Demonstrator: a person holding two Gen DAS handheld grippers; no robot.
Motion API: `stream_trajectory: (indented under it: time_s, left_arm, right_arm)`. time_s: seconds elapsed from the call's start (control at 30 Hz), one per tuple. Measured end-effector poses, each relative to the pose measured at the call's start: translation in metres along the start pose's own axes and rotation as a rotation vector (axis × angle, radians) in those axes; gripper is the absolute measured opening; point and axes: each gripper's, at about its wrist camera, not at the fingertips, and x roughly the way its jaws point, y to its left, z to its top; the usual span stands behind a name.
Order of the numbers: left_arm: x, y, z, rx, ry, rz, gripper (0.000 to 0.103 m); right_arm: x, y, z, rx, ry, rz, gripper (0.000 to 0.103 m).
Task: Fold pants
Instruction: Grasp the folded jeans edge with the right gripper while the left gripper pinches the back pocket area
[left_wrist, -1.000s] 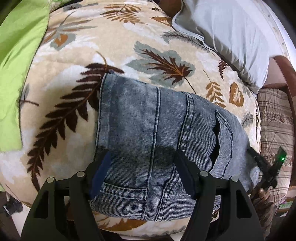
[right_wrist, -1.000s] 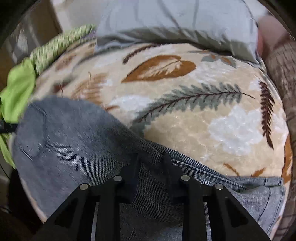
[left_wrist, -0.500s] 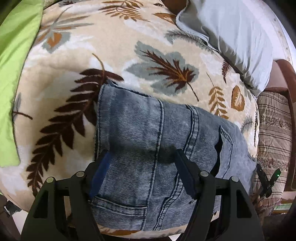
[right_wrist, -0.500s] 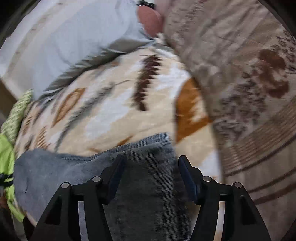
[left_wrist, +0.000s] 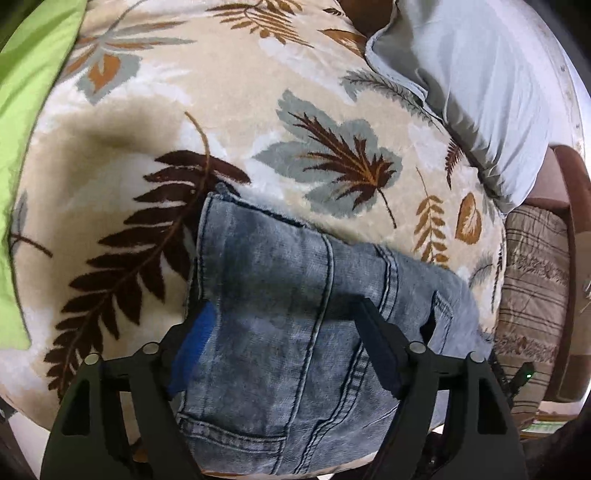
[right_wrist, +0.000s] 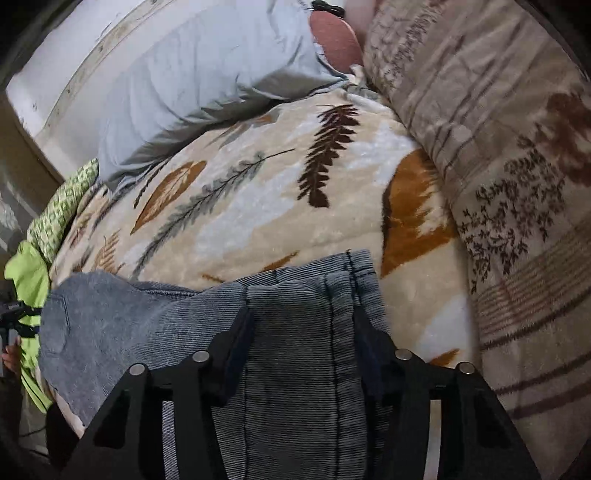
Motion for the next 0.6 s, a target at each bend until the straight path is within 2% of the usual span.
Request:
stream_trajectory:
  time_s: [0.1,0.17,0.2,0.23,0.27,0.33,0.4,0.47,0.53,0.6]
  left_arm:
    - [0.004,-0.003,0.004,-0.002,0.022,-0.039,0.083]
    - [0.003,-0.008,0.001,0.030,0.030,-0.070,0.083]
    - [0.002,-0.009,-0.002,0.043,0.034,-0.095,0.083]
    - [0.001,-0.013,-0.007,0.068,0.044,-0.154,0.083]
    - [-0.002,-0.019,-0.015,0.102,0.025,-0.161,0.082]
    - [-0.007,-0.034,-0.025,0.186,-0.030,-0.086,0.050]
    - [-0.007,-0.044,-0.028,0.211,-0.030,-0.029,0.045]
    - [-0.010,-0.046,-0.025,0.214,-0.055,-0.002,0.038]
    - [-0.007,-0.044,-0.022,0.203,-0.059,0.046,0.025]
    - [-0.001,-0.039,-0.020,0.188,-0.054,0.091,0.025]
  right_arm:
    - [0.002,0.001,0.000,0.002,-0.004,-0.005,0.055]
    - [0.003,0.009,-0.001,-0.036,-0.001,-0.056,0.049]
    - [0.003,0.012,-0.001,-0.047,-0.003,-0.088,0.032]
    - [0.002,0.012,-0.001,-0.051,-0.008,-0.123,0.007]
    - [-0.001,0.010,-0.002,-0.042,-0.021,-0.160,0.007]
    - [-0.006,0.010,-0.003,-0.043,-0.035,-0.203,0.006]
    - [-0.013,0.015,0.004,-0.072,-0.053,-0.223,0.006]
    - [-0.030,0.022,0.018,-0.078,-0.110,-0.204,0.006]
    - [-0.034,0.024,0.026,-0.089,-0.122,-0.214,0.006]
    - [-0.026,0.019,0.027,-0.086,-0.094,-0.233,0.006]
